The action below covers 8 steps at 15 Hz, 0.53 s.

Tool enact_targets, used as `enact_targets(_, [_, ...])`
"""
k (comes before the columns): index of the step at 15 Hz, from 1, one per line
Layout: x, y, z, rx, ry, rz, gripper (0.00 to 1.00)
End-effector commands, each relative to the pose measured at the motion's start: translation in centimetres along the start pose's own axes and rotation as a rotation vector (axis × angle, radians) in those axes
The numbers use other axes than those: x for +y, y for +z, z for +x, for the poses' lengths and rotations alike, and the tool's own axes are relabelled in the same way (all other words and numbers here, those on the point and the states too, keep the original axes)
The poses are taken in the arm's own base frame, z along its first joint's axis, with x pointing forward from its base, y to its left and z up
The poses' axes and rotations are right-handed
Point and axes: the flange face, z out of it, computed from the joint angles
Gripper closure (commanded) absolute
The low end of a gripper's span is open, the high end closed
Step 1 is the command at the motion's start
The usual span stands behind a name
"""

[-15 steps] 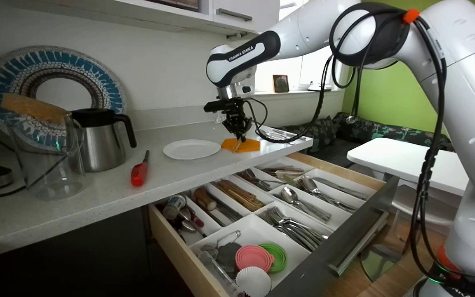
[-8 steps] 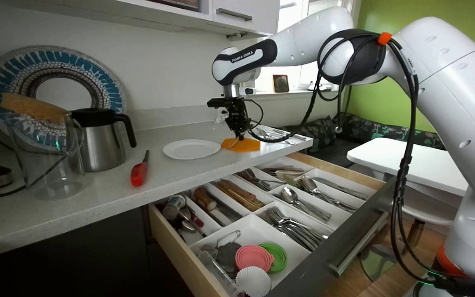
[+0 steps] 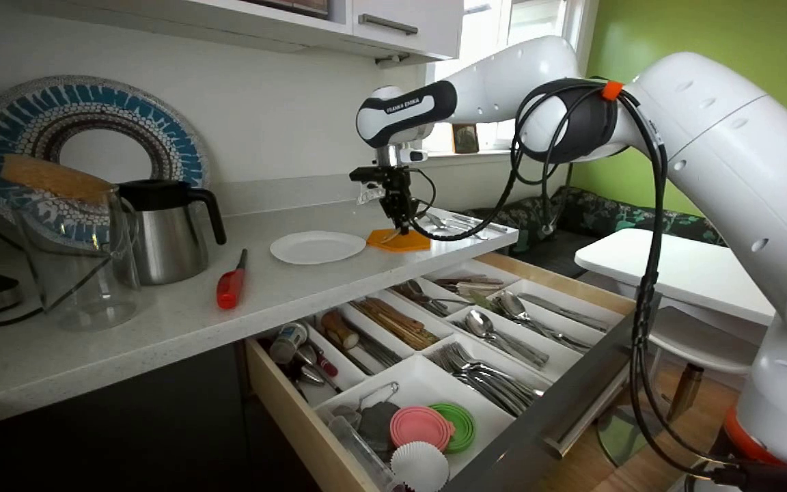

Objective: Remove the kitchen brush from the drawer and put it on the yellow trivet

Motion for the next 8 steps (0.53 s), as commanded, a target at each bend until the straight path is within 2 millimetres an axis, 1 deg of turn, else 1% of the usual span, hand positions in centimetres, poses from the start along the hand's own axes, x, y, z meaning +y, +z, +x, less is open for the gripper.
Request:
enact_targets(1, [-0.6,0.4,0.0,-0.011,0.036,-0.012,0.63])
enact_targets(3, [-0.7,0.1,0.0,-0.009,0.042,-0.005,0.62])
enact_targets(4, [-0.7,-0.3,0.0,-0.009,0.041,-0.001,0.55])
enact_targets(5, [-0.6,-0.8,0.0,-0.008,0.037,0.009,0.56])
enact_targets(6, [-0.5,-1.4,0.0,-0.008,0.029,0.016,0.51])
enact_targets(7, [-0.3,-2.4,0.0,-0.007,0.015,0.029,0.36])
enact_targets(8, [-0.1,-3.4,-0.1,-0.005,-0.006,0.041,0.26])
